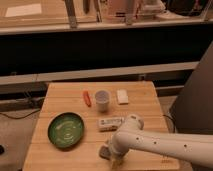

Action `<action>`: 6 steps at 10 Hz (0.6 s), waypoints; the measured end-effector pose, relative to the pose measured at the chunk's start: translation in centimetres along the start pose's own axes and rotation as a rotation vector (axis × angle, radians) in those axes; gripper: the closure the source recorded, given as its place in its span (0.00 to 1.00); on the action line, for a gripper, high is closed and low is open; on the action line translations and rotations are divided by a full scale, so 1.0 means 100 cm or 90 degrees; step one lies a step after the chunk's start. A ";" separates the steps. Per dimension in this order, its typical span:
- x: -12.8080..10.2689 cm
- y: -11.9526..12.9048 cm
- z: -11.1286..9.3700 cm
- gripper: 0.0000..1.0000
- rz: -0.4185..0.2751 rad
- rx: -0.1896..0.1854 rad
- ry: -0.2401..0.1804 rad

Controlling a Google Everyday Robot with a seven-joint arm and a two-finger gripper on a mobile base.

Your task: Place the eraser in the ceramic cup

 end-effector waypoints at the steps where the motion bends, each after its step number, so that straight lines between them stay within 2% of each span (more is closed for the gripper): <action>1: 0.001 0.000 0.004 0.20 0.006 0.001 0.009; 2: 0.006 -0.001 0.016 0.20 0.017 -0.002 0.025; 4: 0.014 -0.003 0.028 0.22 0.031 -0.002 0.044; 5: 0.017 -0.003 0.030 0.29 0.036 -0.001 0.052; 6: 0.018 -0.004 0.031 0.42 0.039 0.002 0.060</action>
